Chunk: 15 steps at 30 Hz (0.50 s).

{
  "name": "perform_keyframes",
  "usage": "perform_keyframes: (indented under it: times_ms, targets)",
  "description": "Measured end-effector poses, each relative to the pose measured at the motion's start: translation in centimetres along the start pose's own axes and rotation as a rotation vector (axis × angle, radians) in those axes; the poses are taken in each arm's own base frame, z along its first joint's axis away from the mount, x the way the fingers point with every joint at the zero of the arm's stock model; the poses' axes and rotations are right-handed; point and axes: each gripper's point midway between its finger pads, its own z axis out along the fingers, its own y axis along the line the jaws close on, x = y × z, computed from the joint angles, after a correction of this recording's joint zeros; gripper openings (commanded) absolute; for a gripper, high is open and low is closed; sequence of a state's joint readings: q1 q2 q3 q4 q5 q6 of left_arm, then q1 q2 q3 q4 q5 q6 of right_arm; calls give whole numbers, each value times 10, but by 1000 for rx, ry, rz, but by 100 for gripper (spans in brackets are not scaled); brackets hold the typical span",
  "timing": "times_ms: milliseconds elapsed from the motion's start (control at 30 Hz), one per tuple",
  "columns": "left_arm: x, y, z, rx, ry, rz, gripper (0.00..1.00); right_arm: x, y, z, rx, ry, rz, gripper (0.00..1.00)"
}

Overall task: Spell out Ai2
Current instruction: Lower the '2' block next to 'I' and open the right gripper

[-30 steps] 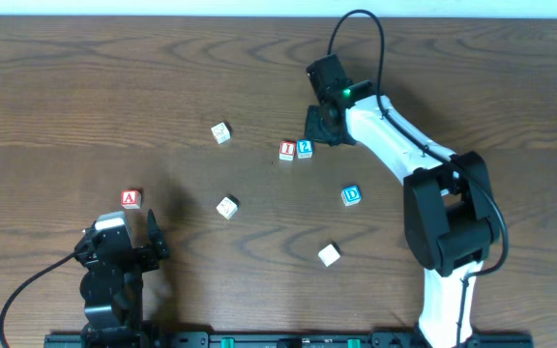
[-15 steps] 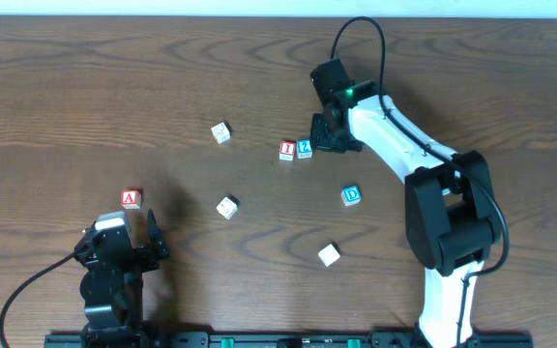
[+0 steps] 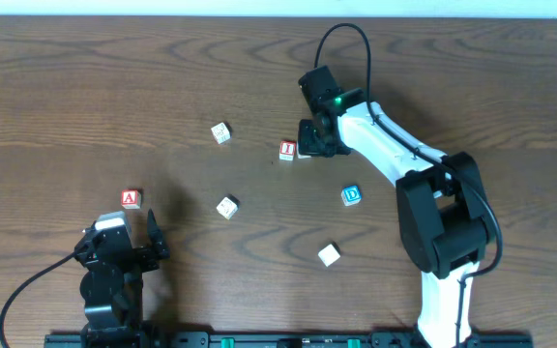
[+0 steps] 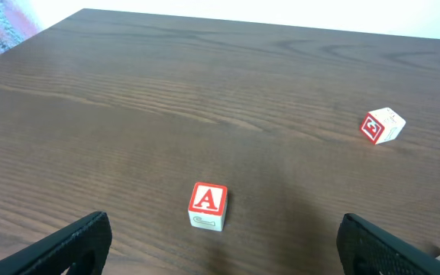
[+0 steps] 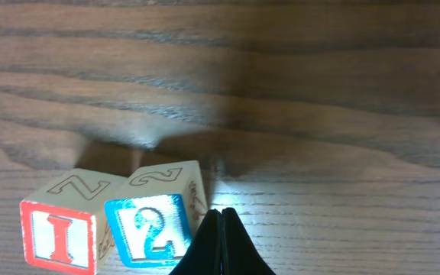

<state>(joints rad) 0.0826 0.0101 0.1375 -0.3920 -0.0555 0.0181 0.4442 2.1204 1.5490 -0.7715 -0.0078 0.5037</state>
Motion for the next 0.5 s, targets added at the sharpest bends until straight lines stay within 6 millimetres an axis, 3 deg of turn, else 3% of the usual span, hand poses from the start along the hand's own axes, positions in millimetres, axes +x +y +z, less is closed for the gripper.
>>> perform_keyframes:
  times_ms: [500]
  targets:
    - [0, 0, 0, 0, 0, 0, 95, 1, 2, 0, -11, 6, -2, 1]
